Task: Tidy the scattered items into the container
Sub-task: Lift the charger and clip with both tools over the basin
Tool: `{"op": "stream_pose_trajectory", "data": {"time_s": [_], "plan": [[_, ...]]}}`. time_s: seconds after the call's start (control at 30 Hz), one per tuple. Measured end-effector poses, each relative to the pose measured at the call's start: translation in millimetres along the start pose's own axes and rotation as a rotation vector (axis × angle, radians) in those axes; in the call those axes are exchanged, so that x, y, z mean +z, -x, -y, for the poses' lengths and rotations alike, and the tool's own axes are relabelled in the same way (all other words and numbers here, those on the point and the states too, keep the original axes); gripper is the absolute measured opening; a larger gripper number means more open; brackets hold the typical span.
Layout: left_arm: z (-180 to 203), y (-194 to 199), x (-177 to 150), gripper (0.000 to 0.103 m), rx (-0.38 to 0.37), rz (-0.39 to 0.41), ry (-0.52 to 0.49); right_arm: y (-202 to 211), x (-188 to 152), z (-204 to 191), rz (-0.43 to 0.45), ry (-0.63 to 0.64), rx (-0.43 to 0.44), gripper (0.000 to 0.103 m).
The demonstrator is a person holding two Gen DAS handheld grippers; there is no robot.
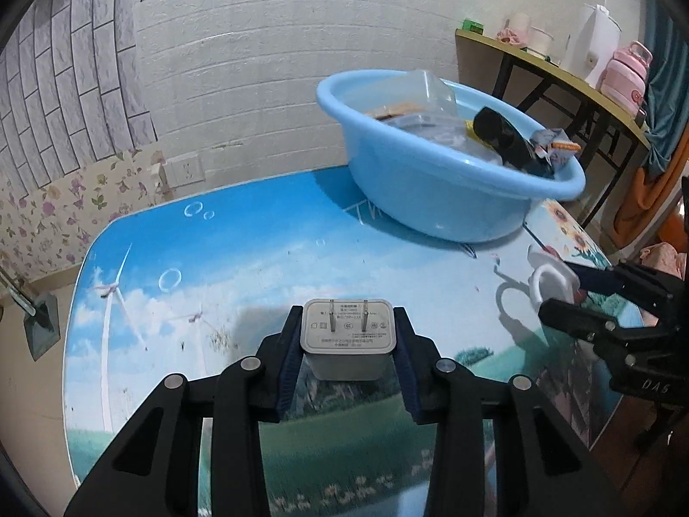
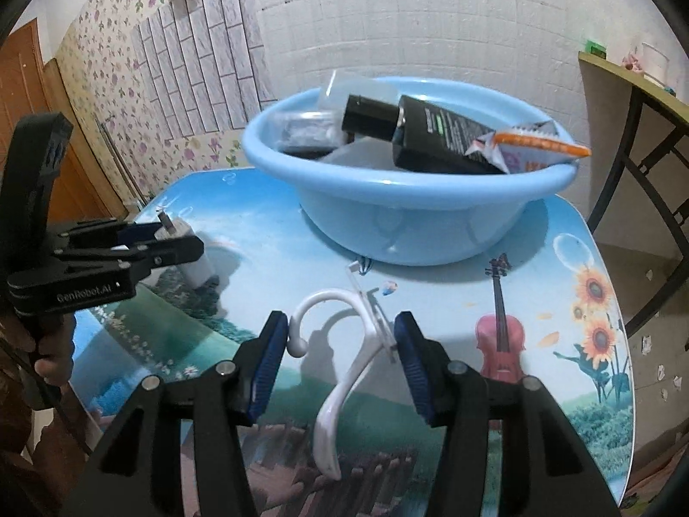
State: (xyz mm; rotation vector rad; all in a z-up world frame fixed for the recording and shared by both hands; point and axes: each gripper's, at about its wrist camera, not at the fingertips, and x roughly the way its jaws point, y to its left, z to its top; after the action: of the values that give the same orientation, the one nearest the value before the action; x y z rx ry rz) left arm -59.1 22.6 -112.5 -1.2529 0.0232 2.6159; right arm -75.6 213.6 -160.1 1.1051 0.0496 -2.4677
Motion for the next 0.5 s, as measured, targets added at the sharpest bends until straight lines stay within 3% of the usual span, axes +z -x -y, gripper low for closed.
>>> {"op": "stream_pose_trajectory", "data": {"time_s": [0.5], "plan": [[8.1,0.3,-17.5,0.039,0.04,-0.026,-0.031,8.2,-8.3,8.3,0.007,-0.034,0.005,0.051]]}}
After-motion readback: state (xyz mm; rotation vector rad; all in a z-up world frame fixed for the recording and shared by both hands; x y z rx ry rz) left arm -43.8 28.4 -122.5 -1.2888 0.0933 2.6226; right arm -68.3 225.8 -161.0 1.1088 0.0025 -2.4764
